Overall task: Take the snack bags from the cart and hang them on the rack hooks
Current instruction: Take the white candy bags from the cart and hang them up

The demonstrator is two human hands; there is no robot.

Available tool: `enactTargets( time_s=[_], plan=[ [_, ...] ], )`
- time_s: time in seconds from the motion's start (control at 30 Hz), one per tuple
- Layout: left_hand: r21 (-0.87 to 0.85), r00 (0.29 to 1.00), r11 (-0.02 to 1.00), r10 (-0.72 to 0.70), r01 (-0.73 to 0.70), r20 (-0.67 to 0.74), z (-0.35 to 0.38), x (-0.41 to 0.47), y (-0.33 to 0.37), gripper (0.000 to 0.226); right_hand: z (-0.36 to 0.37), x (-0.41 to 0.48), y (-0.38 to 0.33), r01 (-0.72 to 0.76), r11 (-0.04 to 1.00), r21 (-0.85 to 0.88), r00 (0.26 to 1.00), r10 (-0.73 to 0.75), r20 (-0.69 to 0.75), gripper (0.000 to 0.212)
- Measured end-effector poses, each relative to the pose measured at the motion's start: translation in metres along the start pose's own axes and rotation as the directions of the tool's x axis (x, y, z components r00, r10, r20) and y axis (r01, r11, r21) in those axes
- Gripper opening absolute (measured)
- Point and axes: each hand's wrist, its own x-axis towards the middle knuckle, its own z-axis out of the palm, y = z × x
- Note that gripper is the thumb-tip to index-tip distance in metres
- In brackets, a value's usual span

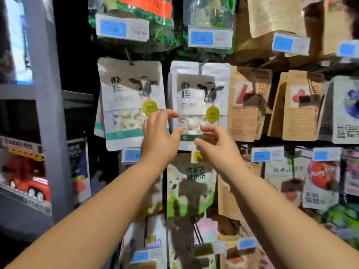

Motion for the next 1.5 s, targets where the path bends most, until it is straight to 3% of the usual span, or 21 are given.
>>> enactTargets(
  time_s=[0.1,0.23,0.33,0.43,0.47,0.6,0.63,0.7,0.77,0.87,1.03,1.13,1.2,1.3,1.37,1.43,1.5],
  plan=[
    [-0.251,0.963,0.961,-0.048,0.117,0.264,0.055,-0.049,0.025,0.017,-0.049,-0.036,0.035,-0.095,0.995,-0.018,0.990,0.093,-0.108,0.026],
    [-0.297,0.807,0.911,-0.063,0.287,0.588,0.140,-0.134,0.061,0.009,-0.125,-0.096,0.092,-0.306,0.945,-0.118,0.929,0.269,-0.256,0.023],
    [-0.208,0.586,0.896,-0.070,0.393,0.807,0.195,-0.208,0.094,0.007,-0.177,-0.151,0.132,-0.475,0.849,-0.231,0.855,0.382,-0.351,0.024],
    [-0.121,0.385,0.922,-0.032,0.366,0.922,0.232,-0.283,0.123,0.016,-0.220,-0.209,0.161,-0.622,0.741,-0.252,0.752,0.478,-0.453,0.025],
    [-0.099,0.301,0.934,-0.009,0.343,0.953,0.239,-0.308,0.130,0.014,-0.233,-0.231,0.168,-0.670,0.701,-0.245,0.713,0.515,-0.476,0.025],
    [-0.051,-0.151,0.992,0.069,0.118,0.986,0.255,-0.400,0.146,0.034,-0.284,-0.329,0.198,-0.835,0.516,-0.193,0.528,0.652,-0.544,0.028],
    [-0.062,-0.226,0.996,0.077,0.071,0.971,0.257,-0.420,0.147,0.037,-0.296,-0.355,0.202,-0.871,0.462,-0.169,0.472,0.685,-0.555,0.029],
    [-0.095,-0.310,0.995,0.088,-0.009,0.947,0.259,-0.451,0.148,0.040,-0.316,-0.403,0.207,-0.924,0.363,-0.118,0.359,0.723,-0.591,0.026],
    [-0.114,-0.355,0.992,0.089,-0.051,0.931,0.262,-0.471,0.151,0.041,-0.334,-0.443,0.215,-0.954,0.275,-0.121,0.288,0.728,-0.622,0.016],
    [-0.123,-0.395,0.983,0.061,-0.134,0.917,0.268,-0.492,0.153,0.049,-0.351,-0.486,0.224,-0.986,0.151,-0.071,0.161,0.745,-0.647,0.024],
    [-0.178,-0.352,0.957,0.088,-0.230,0.932,0.269,-0.520,0.156,0.053,-0.367,-0.523,0.238,-0.991,0.049,-0.121,0.122,0.674,-0.728,0.052],
    [-0.218,-0.374,0.945,0.117,-0.242,0.920,0.265,-0.524,0.167,0.054,-0.366,-0.537,0.235,-0.996,-0.015,-0.093,0.067,0.577,-0.814,0.062],
    [-0.240,-0.406,0.942,0.129,-0.234,0.905,0.263,-0.528,0.173,0.050,-0.364,-0.547,0.232,-1.000,-0.019,-0.019,0.005,0.544,-0.839,0.072],
    [-0.276,-0.388,0.915,0.150,-0.295,0.910,0.263,-0.539,0.171,0.041,-0.360,-0.560,0.228,-0.999,-0.005,0.040,-0.037,0.495,-0.868,0.081],
    [-0.307,-0.379,0.897,0.178,-0.316,0.908,0.262,-0.544,0.169,0.044,-0.357,-0.563,0.224,-0.980,0.116,0.159,-0.088,0.467,-0.880,0.080],
    [-0.333,-0.391,0.903,0.212,-0.273,0.896,0.262,-0.546,0.168,0.053,-0.353,-0.567,0.220,-0.903,0.245,0.354,-0.200,0.489,-0.849,0.075],
    [-0.343,-0.414,0.914,0.232,-0.216,0.880,0.260,-0.546,0.168,0.066,-0.346,-0.571,0.216,-0.785,0.293,0.547,-0.316,0.570,-0.759,0.082]
  ],
)
